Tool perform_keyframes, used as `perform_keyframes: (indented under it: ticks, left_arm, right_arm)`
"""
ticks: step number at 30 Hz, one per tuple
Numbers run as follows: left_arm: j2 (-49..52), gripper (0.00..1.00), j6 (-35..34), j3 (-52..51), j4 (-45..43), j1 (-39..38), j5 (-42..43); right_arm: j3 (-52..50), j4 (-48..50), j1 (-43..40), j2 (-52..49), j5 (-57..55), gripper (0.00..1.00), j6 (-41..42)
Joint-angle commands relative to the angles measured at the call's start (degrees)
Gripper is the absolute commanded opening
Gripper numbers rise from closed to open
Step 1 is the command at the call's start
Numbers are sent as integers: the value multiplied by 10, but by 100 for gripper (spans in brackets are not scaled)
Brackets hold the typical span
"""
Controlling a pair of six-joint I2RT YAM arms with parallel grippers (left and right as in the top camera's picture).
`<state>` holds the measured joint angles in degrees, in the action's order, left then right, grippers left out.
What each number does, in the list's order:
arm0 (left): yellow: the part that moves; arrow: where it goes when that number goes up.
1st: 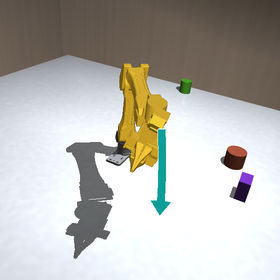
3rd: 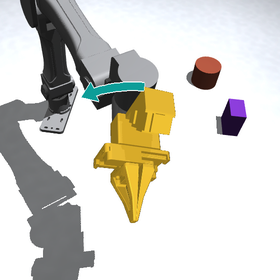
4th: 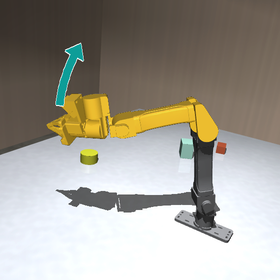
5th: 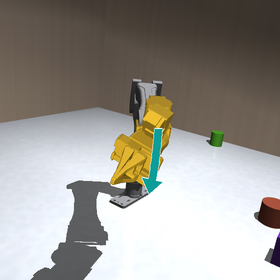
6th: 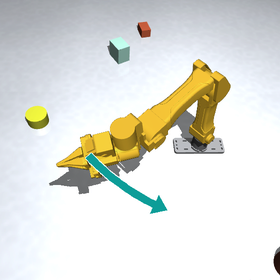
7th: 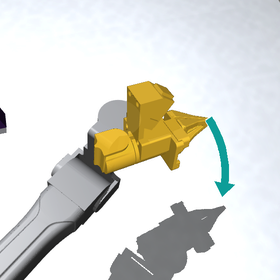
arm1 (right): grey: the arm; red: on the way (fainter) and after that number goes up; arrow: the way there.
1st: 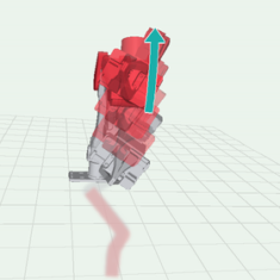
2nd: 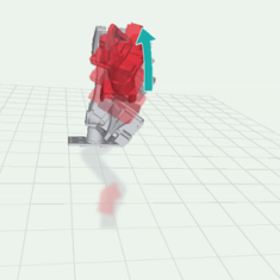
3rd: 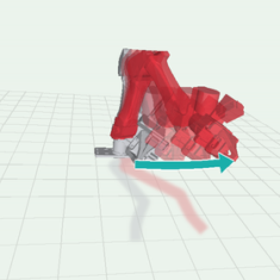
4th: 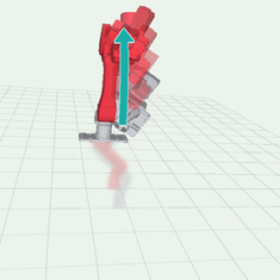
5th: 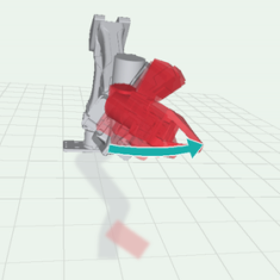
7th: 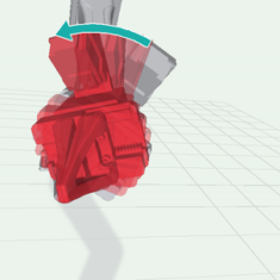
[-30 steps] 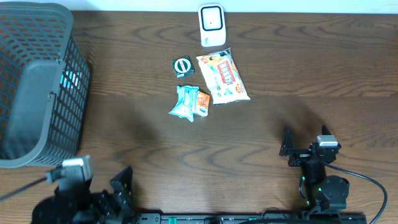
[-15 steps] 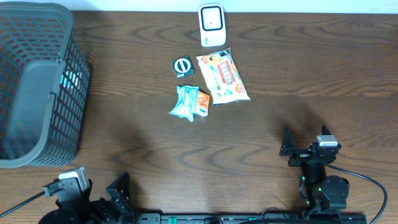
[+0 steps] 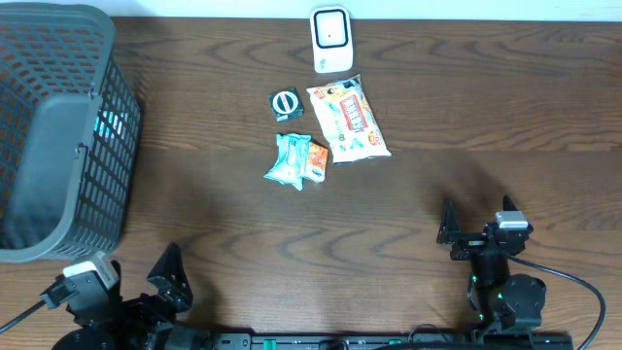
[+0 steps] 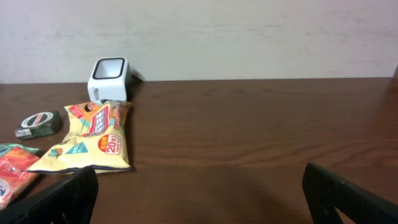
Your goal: Scan the item barcode
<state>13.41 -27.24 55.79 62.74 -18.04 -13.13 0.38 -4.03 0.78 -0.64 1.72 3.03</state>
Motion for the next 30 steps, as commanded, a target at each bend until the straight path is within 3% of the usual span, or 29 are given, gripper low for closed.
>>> perform_keyframes:
  ticks: [1, 30]
  left_arm:
    - [-1, 98, -5, -5, 4, 2, -33]
    - [-1, 98, -5, -5, 17, 2, -33]
  right_arm:
    - [-1, -2, 5, 3, 3, 99, 8]
    - [-1, -2, 5, 3, 3, 99, 8]
